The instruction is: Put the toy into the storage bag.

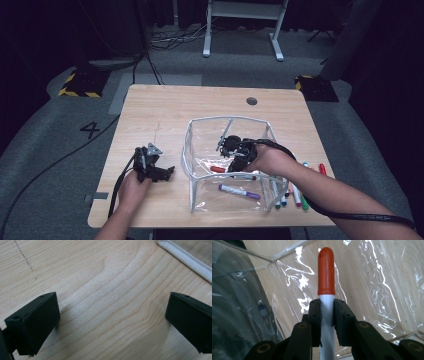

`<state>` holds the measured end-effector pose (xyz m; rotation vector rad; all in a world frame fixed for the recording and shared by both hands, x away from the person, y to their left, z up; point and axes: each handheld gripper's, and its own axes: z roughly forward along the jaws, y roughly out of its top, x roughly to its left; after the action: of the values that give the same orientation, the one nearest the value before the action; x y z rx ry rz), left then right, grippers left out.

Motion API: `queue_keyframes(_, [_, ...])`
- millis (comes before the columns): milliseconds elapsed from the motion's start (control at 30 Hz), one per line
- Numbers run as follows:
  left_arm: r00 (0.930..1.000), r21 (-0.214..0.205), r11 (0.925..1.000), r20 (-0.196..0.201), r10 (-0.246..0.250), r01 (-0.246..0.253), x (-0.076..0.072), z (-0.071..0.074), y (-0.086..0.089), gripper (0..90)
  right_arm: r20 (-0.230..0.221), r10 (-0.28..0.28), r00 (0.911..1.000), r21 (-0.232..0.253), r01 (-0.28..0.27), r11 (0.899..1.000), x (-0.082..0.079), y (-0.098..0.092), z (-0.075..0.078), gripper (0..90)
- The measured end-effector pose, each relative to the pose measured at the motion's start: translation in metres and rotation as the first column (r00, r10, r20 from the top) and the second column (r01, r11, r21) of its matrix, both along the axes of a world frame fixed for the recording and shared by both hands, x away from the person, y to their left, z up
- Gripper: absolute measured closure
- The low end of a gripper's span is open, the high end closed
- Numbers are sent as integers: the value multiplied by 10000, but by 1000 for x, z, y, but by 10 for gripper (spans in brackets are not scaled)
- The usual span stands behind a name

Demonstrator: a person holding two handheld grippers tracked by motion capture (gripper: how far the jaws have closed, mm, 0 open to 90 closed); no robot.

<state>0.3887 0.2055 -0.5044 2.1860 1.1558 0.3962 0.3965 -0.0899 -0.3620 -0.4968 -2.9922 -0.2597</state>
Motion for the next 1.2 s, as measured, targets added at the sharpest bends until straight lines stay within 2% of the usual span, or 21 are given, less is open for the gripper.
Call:
queue_keyframes(233, [10000, -1, 10000, 0, -1, 1, 0, 0, 0, 0, -341, 192, 9992, -377, -205, 9991, -2, 5, -14, 763])
queue_keyframes(333, [10000, -1, 10000, -1, -2, 2, 0, 0, 0, 0, -619, 346, 9975, -367, -369, 9986, -1, 7, -19, 763])
queue_keyframes(533, [10000, -3, 10000, 0, -2, 2, 0, 0, 0, 0, -906, 561, 9943, -803, -635, 9947, -3, 10, -33, 763])
queue_keyframes(767, [10000, -1, 10000, 0, -3, 3, 0, 0, 0, 0, -920, 744, 9930, -1173, -850, 9895, -7, 13, -41, 762])
queue_keyframes(933, [10000, -3, 10000, -1, -1, 1, 0, 0, 0, 0, -982, 945, 9907, -1258, -1066, 9863, -11, 15, -45, 762])
queue_keyframes(1100, [10000, 1, 10000, 3, 0, 0, 0, 0, 0, 0, -802, 1085, 9909, -1687, -1208, 9782, -13, 16, -52, 760])
queue_keyframes(1200, [10000, -3, 10000, 1, 2, -2, 0, 0, 0, 0, -750, 1176, 9902, -1752, -1292, 9760, -15, 17, -54, 698])
